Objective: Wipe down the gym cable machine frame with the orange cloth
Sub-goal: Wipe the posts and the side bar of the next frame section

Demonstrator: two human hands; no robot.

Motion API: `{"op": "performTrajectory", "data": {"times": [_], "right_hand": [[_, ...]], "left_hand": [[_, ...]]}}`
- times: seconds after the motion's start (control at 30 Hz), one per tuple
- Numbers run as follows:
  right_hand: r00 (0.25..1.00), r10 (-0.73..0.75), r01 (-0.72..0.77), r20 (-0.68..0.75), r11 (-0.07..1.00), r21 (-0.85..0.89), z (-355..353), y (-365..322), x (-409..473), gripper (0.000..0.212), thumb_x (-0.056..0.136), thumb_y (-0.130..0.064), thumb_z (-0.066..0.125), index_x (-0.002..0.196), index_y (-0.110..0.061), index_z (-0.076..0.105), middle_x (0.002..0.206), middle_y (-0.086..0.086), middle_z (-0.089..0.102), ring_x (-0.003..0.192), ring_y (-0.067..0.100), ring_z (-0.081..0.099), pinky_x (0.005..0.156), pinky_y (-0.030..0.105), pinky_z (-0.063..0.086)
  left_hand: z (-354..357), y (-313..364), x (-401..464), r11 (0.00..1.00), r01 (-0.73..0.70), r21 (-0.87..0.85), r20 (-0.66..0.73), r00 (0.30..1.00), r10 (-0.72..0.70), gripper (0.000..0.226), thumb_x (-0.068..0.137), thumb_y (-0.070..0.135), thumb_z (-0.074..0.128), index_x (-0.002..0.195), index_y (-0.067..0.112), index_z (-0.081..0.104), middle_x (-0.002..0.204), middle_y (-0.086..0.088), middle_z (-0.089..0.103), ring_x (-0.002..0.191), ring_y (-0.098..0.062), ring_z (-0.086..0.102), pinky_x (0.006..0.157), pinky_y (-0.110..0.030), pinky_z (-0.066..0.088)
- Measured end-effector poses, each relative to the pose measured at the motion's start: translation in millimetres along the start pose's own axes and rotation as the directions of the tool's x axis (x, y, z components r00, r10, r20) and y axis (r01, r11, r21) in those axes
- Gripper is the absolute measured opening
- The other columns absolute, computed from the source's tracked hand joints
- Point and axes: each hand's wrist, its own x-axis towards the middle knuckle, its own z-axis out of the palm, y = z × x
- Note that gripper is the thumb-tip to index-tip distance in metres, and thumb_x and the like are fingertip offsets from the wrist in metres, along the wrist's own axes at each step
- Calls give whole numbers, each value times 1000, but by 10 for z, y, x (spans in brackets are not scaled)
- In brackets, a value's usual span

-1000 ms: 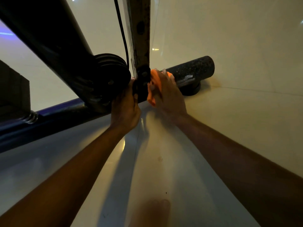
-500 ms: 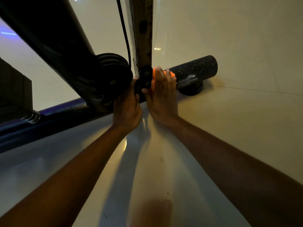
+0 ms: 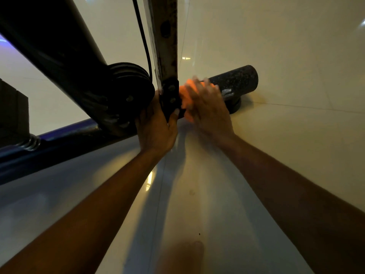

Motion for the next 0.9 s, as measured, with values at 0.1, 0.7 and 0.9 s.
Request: {"op": "performTrajectory", "data": {"times": [0.1, 0.7, 0.9], "right_hand": [[960, 274, -275, -55, 961, -9, -59, 115, 62, 68, 116, -58, 19, 169, -18, 36, 177, 13, 28, 165, 42, 21, 133, 62, 15], [999, 33, -30, -38, 998, 62, -93, 346, -108, 54, 111, -19, 58, 163, -12, 47, 173, 16, 37, 164, 45, 22, 130, 63, 24], [869, 461, -453, -182, 888, 87, -334, 968, -69, 50, 118, -28, 37, 165, -14, 43, 176, 9, 34, 165, 39, 21, 132, 55, 23]], "left_hand": [[152, 53, 6, 989, 39, 146, -12, 999, -38, 86, 103, 65, 48, 167, 12, 24, 169, -17, 35, 158, -40, 27, 128, -58, 17], [301, 606, -289, 935, -340, 102, -53, 937, 346, 33, 99, 14, 61, 131, 2, 59, 134, -21, 56, 125, -43, 55, 113, -53, 40], [544, 703, 266, 912, -381, 152, 92, 924, 371, 54, 105, 24, 52, 152, -2, 44, 153, -26, 46, 143, -43, 44, 126, -55, 29]]}}
